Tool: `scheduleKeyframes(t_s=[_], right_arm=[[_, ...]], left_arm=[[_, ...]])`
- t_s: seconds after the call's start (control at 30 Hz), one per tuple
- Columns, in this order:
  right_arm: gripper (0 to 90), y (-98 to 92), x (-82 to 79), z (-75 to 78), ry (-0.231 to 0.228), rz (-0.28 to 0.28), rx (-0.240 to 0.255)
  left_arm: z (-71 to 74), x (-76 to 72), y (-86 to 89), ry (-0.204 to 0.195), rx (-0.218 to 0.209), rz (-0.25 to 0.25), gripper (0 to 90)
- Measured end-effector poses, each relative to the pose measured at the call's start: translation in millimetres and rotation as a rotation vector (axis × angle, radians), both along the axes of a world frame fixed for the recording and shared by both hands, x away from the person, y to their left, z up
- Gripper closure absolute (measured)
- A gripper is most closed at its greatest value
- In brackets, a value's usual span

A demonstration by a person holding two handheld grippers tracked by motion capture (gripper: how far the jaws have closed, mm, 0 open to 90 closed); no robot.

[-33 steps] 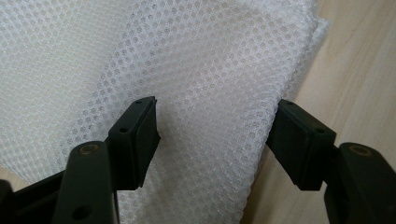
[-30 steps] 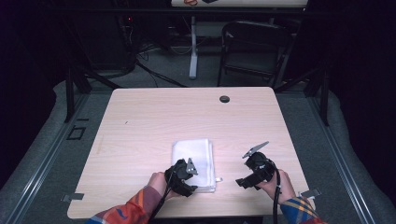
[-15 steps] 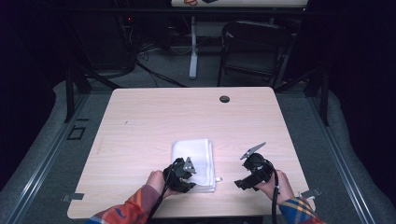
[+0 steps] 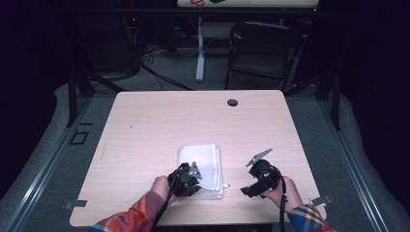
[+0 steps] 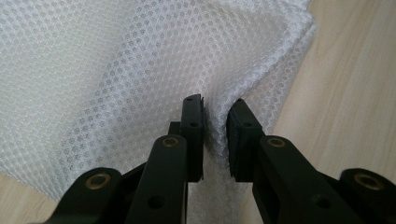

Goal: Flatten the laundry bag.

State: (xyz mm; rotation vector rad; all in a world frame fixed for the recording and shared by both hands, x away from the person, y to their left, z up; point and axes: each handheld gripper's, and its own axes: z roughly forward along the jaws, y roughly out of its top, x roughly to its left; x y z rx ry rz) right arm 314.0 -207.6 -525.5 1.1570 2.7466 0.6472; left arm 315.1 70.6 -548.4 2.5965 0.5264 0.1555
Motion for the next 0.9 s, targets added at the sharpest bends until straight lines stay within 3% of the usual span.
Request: scheduleKeyframes(t_s=[0.03, 0.17, 0.23, 0.33, 0.43, 0.47, 0.53, 0.9], right_arm=[[23.6, 1.6, -0.2, -0.4, 0.006, 0.002, 0.017], [32.4, 7.0, -1.3, -0.7, -0.002, 0.019, -0.006], [46.8, 12.0, -3.7, -0.1, -0.026, 0.03, 0.003], [52.4, 15.6, -4.5, 0.4, -0.032, 0.043, 0.007], [65.6, 23.6, -6.8, 0.0, -0.057, 0.064, 0.004], [74.7, 29.9, -7.1, -0.6, -0.059, 0.085, 0.001], [80.1, 36.8, -7.0, -2.7, -0.06, 0.096, -0.011], [88.0, 72.6, -3.7, -9.1, -0.052, 0.185, -0.013]], left_arm=[[0.0, -0.1, 0.2, -0.002, -0.002, 0.0, 80.1], [0.8, 0.1, 1.5, -0.006, -0.007, -0.001, 82.7], [1.2, -0.1, 1.7, -0.008, -0.01, -0.004, 84.0], [1.6, -0.2, 1.9, -0.011, -0.011, -0.004, 84.5], [2.4, -0.2, 2.5, -0.016, -0.016, -0.006, 85.0], [2.5, -0.3, 2.7, -0.016, -0.017, -0.005, 85.1], [2.7, -0.3, 2.8, -0.019, -0.018, -0.008, 85.2], [5.3, 0.0, 4.7, -0.037, -0.035, -0.019, 85.6]])
